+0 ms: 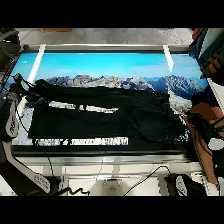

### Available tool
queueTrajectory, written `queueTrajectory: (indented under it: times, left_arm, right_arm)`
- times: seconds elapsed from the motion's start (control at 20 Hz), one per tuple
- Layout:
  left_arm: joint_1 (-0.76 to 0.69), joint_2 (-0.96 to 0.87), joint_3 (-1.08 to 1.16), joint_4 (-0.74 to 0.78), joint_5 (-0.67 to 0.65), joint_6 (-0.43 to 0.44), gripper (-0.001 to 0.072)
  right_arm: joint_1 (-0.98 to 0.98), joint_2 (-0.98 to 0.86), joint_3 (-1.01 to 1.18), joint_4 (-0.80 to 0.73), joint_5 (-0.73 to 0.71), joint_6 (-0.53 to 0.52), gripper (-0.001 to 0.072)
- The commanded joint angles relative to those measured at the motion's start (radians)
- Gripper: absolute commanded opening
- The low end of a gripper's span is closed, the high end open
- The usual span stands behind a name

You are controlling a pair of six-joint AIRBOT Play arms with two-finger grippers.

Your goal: Fold the clothes and pants, and hang the long-sleeved shirts on hangers.

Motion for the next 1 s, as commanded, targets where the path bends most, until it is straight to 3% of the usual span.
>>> queueTrajectory:
  times: [0.0, 0.05, 0.15, 0.4, 0.5, 0.6, 0.75, 0.95]
  left_arm:
    - [-0.013, -0.032, -0.005, 0.003, 0.066, -0.016, 0.0414]
    - [-0.015, -0.034, -0.005, 0.003, 0.082, -0.016, 0.0349]
    - [-0.015, -0.03, 0.005, 0.003, 0.088, -0.009, 0.0047]
    - [-0.015, 0.069, 0.058, 0.004, 0.089, 0.08, 0.0027]
    - [-0.015, 0.14, 0.077, 0.005, 0.076, 0.111, 0.0026]
    - [-0.012, 0.211, 0.083, 0.013, 0.016, 0.112, 0.0026]
    - [-0.01, 0.275, 0.083, 0.09, -0.177, 0.154, 0.0026]
    - [-0.008, 0.256, 0.083, 0.106, -0.396, 0.243, 0.0027]
  right_arm:
    - [0.0, 0.0, 0.0, 0.0, -0.01, 0.0, 0.0416]
    - [0.0, -0.001, 0.0, 0.0, -0.011, 0.0, 0.0416]
    - [0.0, -0.001, 0.0, 0.0, -0.028, 0.0, 0.0416]
    - [0.0, -0.002, 0.0, 0.001, -0.164, 0.0, 0.0415]
    - [0.0, -0.011, 0.009, 0.002, -0.146, 0.001, 0.0415]
    - [0.0, -0.079, 0.064, 0.001, -0.063, 0.0, 0.0415]
    - [0.0, -0.272, 0.231, -0.029, 0.091, -0.005, 0.0418]
    - [0.0, -0.603, 0.534, -0.015, 0.404, -0.155, 0.0419]
